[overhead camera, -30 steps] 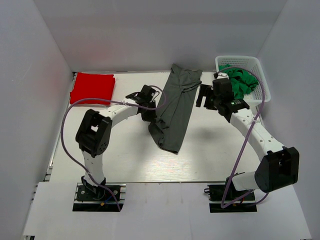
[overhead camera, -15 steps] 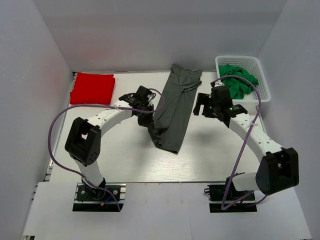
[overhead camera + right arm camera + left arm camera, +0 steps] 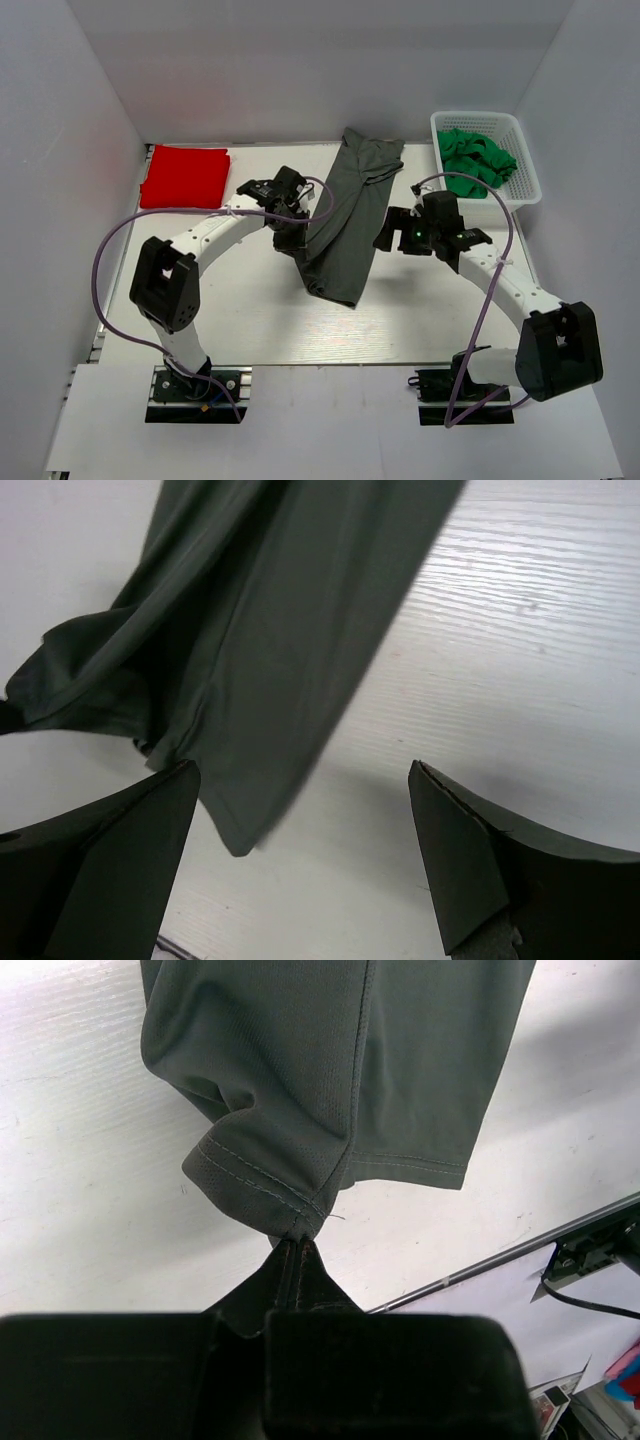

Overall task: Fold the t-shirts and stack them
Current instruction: Rotate the tshirt 90 degrees

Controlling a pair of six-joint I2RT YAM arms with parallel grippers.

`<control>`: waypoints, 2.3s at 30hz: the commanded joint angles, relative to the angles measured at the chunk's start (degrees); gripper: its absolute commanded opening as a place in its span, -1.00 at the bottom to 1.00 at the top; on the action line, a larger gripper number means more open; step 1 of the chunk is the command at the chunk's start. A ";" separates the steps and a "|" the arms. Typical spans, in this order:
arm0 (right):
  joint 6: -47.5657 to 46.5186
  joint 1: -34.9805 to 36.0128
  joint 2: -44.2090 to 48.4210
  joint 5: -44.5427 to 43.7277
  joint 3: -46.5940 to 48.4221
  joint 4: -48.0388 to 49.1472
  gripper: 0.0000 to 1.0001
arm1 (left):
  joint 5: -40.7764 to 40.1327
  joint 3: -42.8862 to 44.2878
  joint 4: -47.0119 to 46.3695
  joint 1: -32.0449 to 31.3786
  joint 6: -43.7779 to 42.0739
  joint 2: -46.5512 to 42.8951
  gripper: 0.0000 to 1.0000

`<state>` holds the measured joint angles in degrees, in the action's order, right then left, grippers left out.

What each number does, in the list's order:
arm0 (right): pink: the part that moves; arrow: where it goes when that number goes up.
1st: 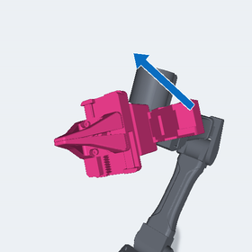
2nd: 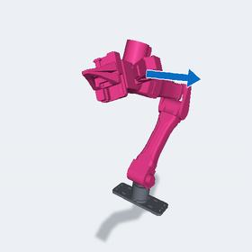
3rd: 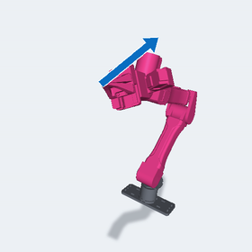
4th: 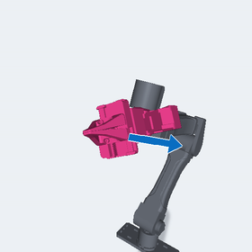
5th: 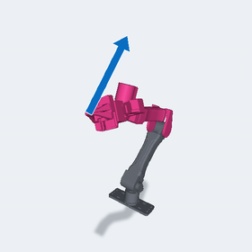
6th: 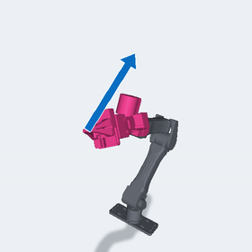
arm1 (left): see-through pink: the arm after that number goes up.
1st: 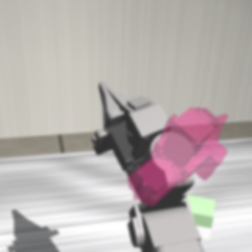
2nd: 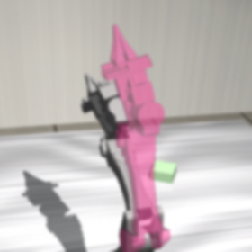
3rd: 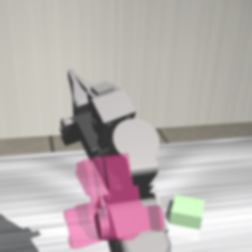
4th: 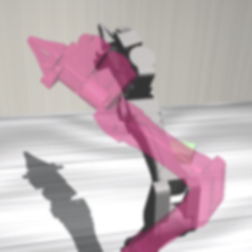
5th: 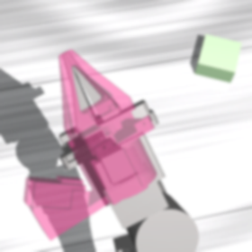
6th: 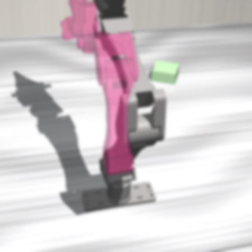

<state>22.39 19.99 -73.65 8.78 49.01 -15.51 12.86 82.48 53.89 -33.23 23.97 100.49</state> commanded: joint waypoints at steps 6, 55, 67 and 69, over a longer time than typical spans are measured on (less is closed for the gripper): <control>1.95 0.23 2.28 8.10 -3.22 8.21 0.81 | 2.08 5.84 0.08 -0.16 -1.81 -1.09 -1.00; 1.60 -0.04 9.84 2.04 -7.80 4.70 0.81 | 3.83 -7.51 5.08 -7.98 1.61 2.87 -0.29; 1.43 0.40 8.78 5.10 -7.44 1.63 0.81 | -3.17 -1.88 4.56 -6.41 0.56 -3.63 0.99; 3.26 0.66 8.78 6.95 -8.66 0.31 0.81 | -8.09 -3.45 3.69 -5.27 1.52 -3.63 0.99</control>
<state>24.40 20.03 -64.99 12.69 41.32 -12.82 12.82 79.13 58.81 -40.12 24.47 99.85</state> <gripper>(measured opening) 0.905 0.994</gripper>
